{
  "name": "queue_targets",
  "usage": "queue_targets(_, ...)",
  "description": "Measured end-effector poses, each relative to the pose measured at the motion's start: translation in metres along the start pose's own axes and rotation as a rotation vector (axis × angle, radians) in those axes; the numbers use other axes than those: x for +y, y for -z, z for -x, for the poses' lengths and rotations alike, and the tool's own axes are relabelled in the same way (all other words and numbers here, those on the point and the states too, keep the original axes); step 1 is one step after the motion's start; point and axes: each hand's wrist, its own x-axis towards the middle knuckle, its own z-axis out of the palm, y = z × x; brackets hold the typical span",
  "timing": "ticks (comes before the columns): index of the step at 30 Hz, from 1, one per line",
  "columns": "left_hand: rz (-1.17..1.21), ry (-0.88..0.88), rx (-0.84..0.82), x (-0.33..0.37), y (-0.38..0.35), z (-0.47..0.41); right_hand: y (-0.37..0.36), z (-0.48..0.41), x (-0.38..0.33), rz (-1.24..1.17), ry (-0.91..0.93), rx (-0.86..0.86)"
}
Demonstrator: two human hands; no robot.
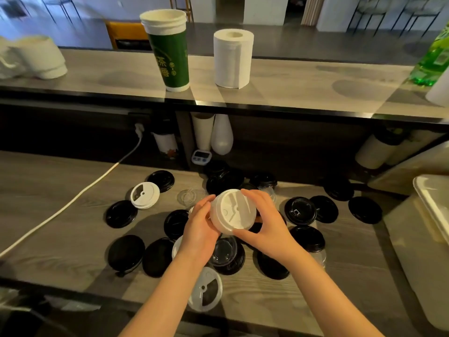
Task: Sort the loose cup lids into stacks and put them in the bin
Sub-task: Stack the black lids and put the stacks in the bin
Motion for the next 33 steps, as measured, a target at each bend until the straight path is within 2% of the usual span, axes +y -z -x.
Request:
queue_targets(7, -0.128, -0.070, -0.074, 0.001, 0.001, 0.013, -0.004, 0.004, -0.002, -0.011, -0.011, -0.043)
queue_targets(11, -0.167, -0.080, -0.051, 0.000, -0.002, 0.016, -0.001, 0.005, -0.001, -0.020, -0.036, -0.067)
queue_targets(14, -0.179, -0.108, -0.039, -0.001, -0.002, 0.019, 0.004, 0.007, -0.003, -0.203, -0.170, -0.054)
queue_targets(17, -0.246, -0.138, -0.093, -0.002, -0.002, 0.023, 0.006, 0.010, 0.000, -0.363, -0.374, -0.009)
queue_targets(19, -0.319, -0.142, -0.145, -0.006, 0.000, 0.025, 0.006, 0.012, 0.003, -0.484, -0.468, -0.053)
queue_targets(23, -0.516, -0.148, -0.209, -0.014, 0.007, 0.020, 0.003, 0.022, 0.004, -0.720, -0.552, -0.063)
queue_targets(26, -0.761, -0.128, -0.228, -0.017, 0.019, 0.014, -0.003, 0.028, 0.007, -0.719, -0.609, -0.001)
queue_targets(29, -1.044, -0.185, -0.112, -0.022, 0.043, 0.012, -0.009, 0.033, 0.014, -0.654, -0.715, 0.113)
queue_targets(33, -1.336, -0.217, -0.011, -0.036, 0.086, 0.026, -0.009, 0.040, 0.021, -0.705, -0.803, 0.214)
